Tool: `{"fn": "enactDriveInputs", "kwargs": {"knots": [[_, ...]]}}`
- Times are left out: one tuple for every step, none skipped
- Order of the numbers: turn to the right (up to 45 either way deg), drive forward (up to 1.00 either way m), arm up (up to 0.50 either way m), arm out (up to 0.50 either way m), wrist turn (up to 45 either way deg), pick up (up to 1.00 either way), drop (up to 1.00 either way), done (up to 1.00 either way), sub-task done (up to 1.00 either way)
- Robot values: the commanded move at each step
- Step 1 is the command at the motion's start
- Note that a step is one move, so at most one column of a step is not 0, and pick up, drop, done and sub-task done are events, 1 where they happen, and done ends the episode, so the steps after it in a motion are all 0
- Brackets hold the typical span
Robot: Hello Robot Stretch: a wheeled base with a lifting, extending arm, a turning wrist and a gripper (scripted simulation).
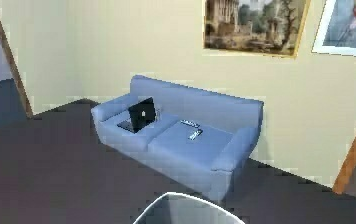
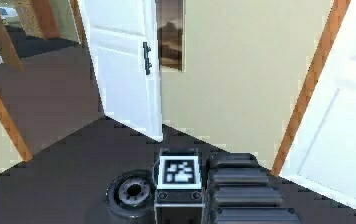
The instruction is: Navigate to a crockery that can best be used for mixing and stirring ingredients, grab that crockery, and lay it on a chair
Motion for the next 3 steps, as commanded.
{"fn": "enactDriveInputs", "kwargs": {"knots": [[0.0, 0.50, 0.00, 0.00, 0.0, 0.00, 0.00, 0.00, 0.00], [-45.0, 0.00, 0.00, 0.00, 0.0, 0.00, 0.00, 0.00, 0.00], [-9.0, 0.00, 0.00, 0.00, 0.0, 0.00, 0.00, 0.00, 0.00]]}}
